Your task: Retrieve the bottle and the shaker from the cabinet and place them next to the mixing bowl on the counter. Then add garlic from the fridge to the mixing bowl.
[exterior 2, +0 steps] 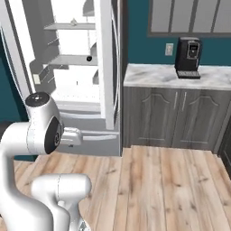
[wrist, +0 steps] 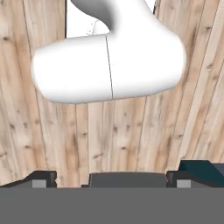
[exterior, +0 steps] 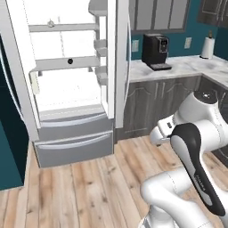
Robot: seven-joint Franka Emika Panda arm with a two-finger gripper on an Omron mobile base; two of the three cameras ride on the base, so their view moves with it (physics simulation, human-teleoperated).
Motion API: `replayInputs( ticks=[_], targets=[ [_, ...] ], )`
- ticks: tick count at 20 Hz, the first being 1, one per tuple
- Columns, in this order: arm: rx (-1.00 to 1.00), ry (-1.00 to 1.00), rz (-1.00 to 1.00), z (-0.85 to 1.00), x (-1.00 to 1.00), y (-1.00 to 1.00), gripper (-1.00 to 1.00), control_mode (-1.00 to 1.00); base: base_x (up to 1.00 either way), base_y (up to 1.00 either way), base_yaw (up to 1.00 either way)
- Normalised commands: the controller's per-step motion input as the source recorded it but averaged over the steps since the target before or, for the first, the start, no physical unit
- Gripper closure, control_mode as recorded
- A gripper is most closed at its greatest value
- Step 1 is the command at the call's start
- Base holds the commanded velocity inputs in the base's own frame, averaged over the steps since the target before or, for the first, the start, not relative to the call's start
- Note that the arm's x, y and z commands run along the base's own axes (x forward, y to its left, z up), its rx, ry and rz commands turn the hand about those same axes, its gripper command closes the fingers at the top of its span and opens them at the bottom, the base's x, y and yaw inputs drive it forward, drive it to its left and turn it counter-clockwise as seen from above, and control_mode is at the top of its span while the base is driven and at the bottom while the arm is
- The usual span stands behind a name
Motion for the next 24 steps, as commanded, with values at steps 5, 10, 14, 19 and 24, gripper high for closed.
replayInputs(
  ticks=[5,10,14,19,24],
  targets=[
    [0.00,0.00,0.00,0.00,0.00,0.00,-1.00,1.00,0.59,0.59,0.00],
    [0.00,0.00,0.00,0.00,0.00,0.00,-1.00,1.00,0.62,0.52,0.00],
    [0.00,0.00,0.00,0.00,0.00,0.00,-1.00,1.00,0.59,0.58,-0.02],
    [0.00,0.00,0.00,0.00,0.00,0.00,-1.00,1.00,0.59,0.58,-0.05],
    [0.00,0.00,0.00,0.00,0.00,0.00,-1.00,1.00,0.68,0.42,-0.02]
  ],
)
